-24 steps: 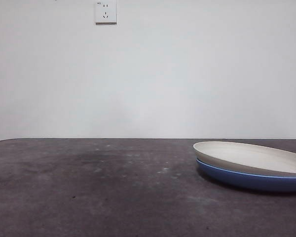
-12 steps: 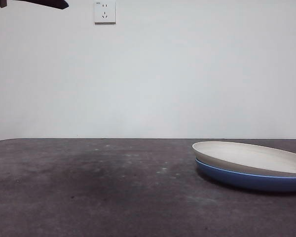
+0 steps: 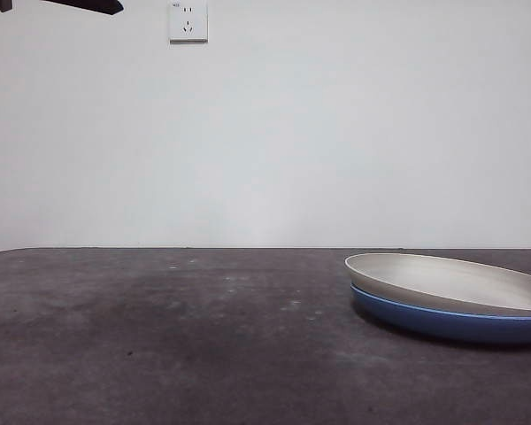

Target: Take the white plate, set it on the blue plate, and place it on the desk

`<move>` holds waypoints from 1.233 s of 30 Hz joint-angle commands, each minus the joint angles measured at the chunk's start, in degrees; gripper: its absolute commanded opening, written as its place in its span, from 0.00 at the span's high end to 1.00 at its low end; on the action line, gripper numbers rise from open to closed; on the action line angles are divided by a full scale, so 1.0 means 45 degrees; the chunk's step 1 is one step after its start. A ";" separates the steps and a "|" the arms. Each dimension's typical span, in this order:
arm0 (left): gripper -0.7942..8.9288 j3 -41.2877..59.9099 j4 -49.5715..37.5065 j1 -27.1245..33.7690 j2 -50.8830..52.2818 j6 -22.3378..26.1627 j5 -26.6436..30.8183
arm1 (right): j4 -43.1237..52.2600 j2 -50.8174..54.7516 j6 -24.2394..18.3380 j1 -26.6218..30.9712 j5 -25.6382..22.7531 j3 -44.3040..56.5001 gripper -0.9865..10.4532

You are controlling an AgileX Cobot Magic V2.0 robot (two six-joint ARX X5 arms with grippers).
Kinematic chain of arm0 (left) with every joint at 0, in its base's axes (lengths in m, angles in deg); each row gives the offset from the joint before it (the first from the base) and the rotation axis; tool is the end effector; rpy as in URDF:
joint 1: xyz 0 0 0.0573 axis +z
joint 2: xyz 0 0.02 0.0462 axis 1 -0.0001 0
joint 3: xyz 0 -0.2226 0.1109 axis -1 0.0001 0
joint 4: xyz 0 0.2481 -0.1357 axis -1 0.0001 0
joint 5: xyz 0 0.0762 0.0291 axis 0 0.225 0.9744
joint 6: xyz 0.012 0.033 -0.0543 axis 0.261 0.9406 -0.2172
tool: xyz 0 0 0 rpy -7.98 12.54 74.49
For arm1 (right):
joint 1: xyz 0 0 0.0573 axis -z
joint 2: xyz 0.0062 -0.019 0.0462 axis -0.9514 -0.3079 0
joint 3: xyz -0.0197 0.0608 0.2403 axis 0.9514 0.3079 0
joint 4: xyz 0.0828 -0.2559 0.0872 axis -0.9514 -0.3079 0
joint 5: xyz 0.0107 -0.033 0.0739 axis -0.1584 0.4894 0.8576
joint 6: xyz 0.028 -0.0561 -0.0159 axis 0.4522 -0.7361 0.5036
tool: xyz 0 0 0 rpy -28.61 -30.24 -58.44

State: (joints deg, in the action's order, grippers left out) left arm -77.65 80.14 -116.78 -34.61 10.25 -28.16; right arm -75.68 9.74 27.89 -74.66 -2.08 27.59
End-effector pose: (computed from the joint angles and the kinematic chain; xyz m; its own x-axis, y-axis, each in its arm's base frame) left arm 0.1988 -0.1357 0.3138 0.1079 -0.8225 -0.5584 0.7853 0.4149 -0.4595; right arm 0.2506 0.0191 0.2297 0.4460 0.1882 -0.8750 -0.0247 0.9799 0.1982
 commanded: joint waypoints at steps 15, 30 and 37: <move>0.60 -0.0126 -0.0097 -0.0068 -0.0019 0.0189 -0.0058 | 0.3313 -0.4809 -0.0209 0.0374 0.0223 -0.0005 0.67; 0.60 -0.0126 -0.0117 -0.0068 -0.0019 0.0155 -0.0058 | 0.4269 -0.5717 -0.0209 0.0515 0.0175 0.0000 0.86; 0.60 -0.0126 -0.0117 -0.0068 -0.0019 0.0151 -0.0058 | 0.4197 -0.5765 -0.0199 0.1010 0.0175 0.0000 0.87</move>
State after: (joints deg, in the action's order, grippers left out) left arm -77.65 80.14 -116.78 -34.57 10.23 -28.16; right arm -56.88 -14.85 27.47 -70.42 -0.96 27.94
